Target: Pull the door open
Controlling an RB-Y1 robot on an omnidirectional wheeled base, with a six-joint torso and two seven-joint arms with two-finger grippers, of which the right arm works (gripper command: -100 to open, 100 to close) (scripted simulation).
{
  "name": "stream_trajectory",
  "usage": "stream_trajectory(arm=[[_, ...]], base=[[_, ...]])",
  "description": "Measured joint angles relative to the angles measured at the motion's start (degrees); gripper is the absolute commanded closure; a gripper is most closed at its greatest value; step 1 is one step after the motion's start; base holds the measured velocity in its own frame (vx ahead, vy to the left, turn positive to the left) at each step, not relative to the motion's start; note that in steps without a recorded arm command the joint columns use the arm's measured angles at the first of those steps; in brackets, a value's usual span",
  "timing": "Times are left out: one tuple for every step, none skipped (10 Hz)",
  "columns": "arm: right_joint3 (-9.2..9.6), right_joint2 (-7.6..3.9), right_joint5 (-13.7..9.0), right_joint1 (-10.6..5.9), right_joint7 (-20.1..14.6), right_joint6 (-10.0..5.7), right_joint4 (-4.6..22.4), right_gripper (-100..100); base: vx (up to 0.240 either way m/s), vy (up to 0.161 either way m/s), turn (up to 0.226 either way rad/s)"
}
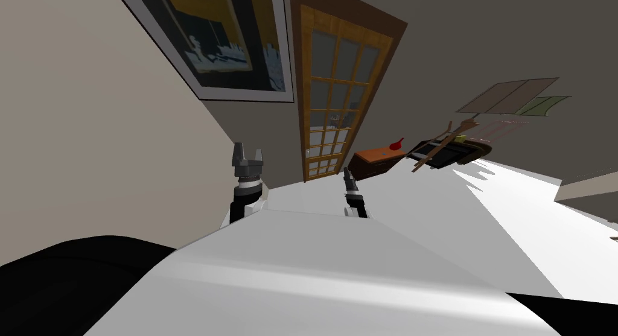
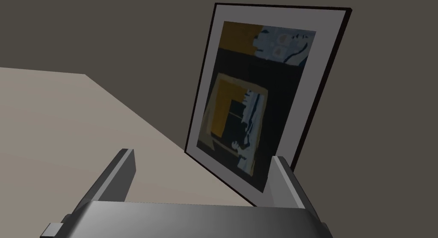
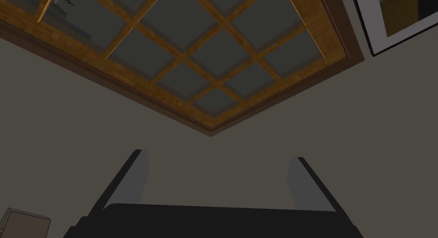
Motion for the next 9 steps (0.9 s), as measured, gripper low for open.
stream_trajectory(arm=[[-0.03,-0.26,0.28,-0.55,0.97,-0.35,1.33,-100],[0.08,-0.27,0.67,-1.08,2.12,-0.67,2.76,-100],[0.08,-0.45,0.98,-1.67,3.21,-1.15,4.39,-100],[0.01,-0.71,1.25,-2.29,4.24,-1.98,6.43,-100],[0.03,-0.92,1.57,-2.69,5.29,-2.58,7.90,-100],[0.05,-1.26,1.86,-2.93,6.26,-2.91,9.00,-100],[-0.02,-1.57,2.13,-3.56,7.23,-3.44,10.63,-100],[-0.09,-1.77,2.42,-4.38,8.31,-4.21,12.72,-100],[-0.08,-1.90,2.76,-5.02,9.44,-4.79,14.54,-100]], base=[[0.113,0.077,0.033],[0.099,0.080,0.029],[0.109,0.067,0.027],[0.113,0.064,0.034],[0.101,0.070,0.032],[0.108,0.070,0.030],[0.114,0.073,0.030],[0.113,0.059,0.030],[0.107,0.068,0.029]])
